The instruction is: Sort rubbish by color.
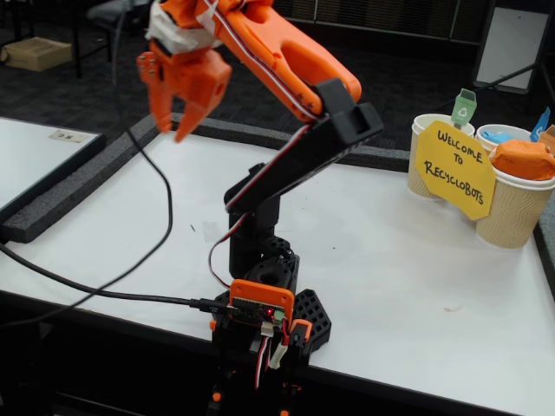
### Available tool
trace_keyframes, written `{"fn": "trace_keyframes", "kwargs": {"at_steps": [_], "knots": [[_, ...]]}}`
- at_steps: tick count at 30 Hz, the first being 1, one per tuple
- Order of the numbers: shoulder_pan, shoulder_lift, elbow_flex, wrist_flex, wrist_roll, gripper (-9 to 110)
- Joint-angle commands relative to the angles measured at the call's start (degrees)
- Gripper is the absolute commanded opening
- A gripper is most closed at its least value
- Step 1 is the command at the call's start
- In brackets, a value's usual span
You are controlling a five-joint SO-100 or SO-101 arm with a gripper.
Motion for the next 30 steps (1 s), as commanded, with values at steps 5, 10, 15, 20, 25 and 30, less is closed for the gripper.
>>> {"fn": "trace_keyframes", "kwargs": {"at_steps": [5,10,15,20,25,30], "knots": [[44.1,2.5,-1.5,-13.6,0.2,0],[60.4,2.5,0.5,-14.2,0.2,0],[74.0,2.5,3.4,-12.9,0.2,0],[90.2,2.5,4.9,-11.1,0.9,0],[106.4,2.5,5.8,-8.2,0.9,0],[123.1,2.5,6.5,-7.6,0.4,0]]}}
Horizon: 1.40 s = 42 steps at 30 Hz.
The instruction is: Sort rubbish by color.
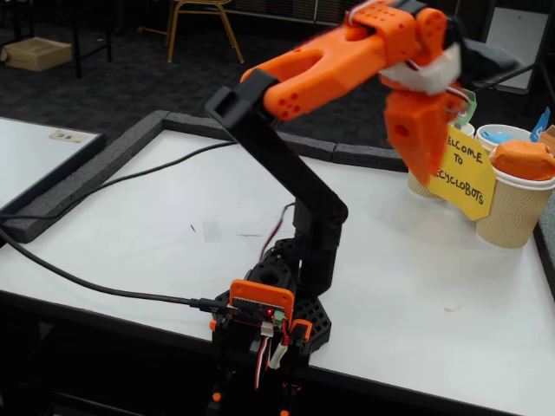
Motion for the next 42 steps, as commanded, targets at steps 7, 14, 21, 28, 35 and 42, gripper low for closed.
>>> {"fn": "trace_keyframes", "kwargs": {"at_steps": [7,14,21,28,35,42], "knots": [[37.0,2.5,5.5,-4.0,0.4,0],[38.1,2.5,6.1,-5.6,0.2,0],[12.0,2.5,4.4,-7.6,0.2,0],[-16.0,2.6,3.3,-8.3,0.7,0],[-37.7,3.2,0.7,-6.3,0.9,0],[-45.6,8.1,3.3,-8.7,0.9,0]]}}
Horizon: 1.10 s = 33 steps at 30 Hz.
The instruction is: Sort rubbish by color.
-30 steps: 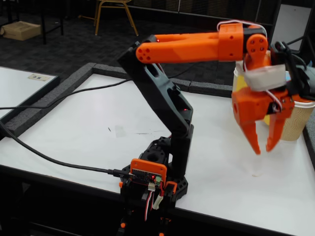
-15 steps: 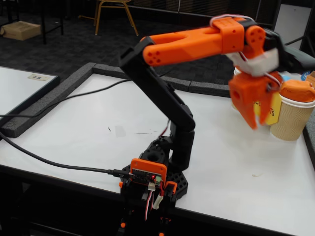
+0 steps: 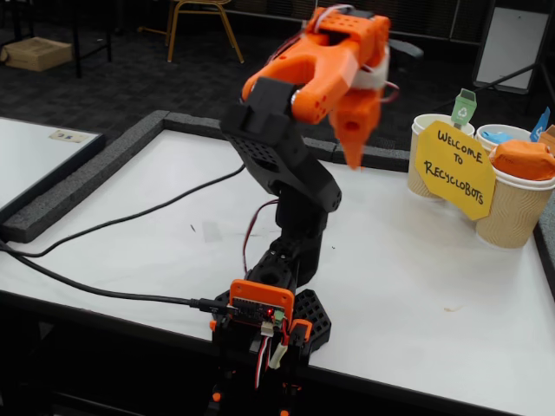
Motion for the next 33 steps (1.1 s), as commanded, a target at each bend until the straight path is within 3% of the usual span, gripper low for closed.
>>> {"fn": "trace_keyframes", "kwargs": {"at_steps": [1,5,13,20,33], "knots": [[-4.9,6.7,-4.2,-2.7,0.4,0],[-12.0,11.7,-1.1,-4.6,0.9,0],[-11.1,29.0,22.1,-20.6,1.0,0],[-9.5,36.3,30.7,-22.6,10.7,0],[-7.7,53.1,44.3,-19.2,14.0,0]]}}
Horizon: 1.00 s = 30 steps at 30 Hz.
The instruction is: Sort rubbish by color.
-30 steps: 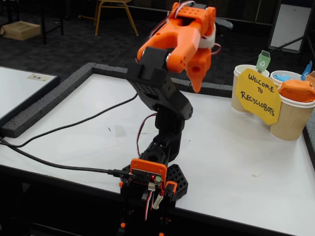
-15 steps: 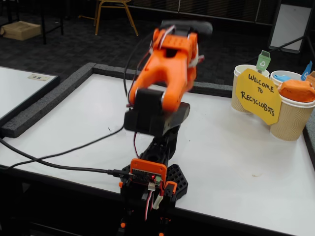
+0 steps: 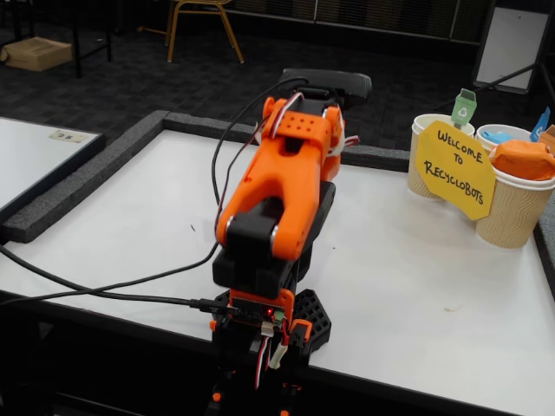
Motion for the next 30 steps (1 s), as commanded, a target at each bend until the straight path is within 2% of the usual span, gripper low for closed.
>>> {"fn": "trace_keyframes", "kwargs": {"at_steps": [1,9,30], "knots": [[1.5,3.2,-0.4,0.9,2.0,0],[-0.3,3.3,5.5,3.4,2.5,0],[0.9,3.2,5.5,3.3,2.5,0]]}}
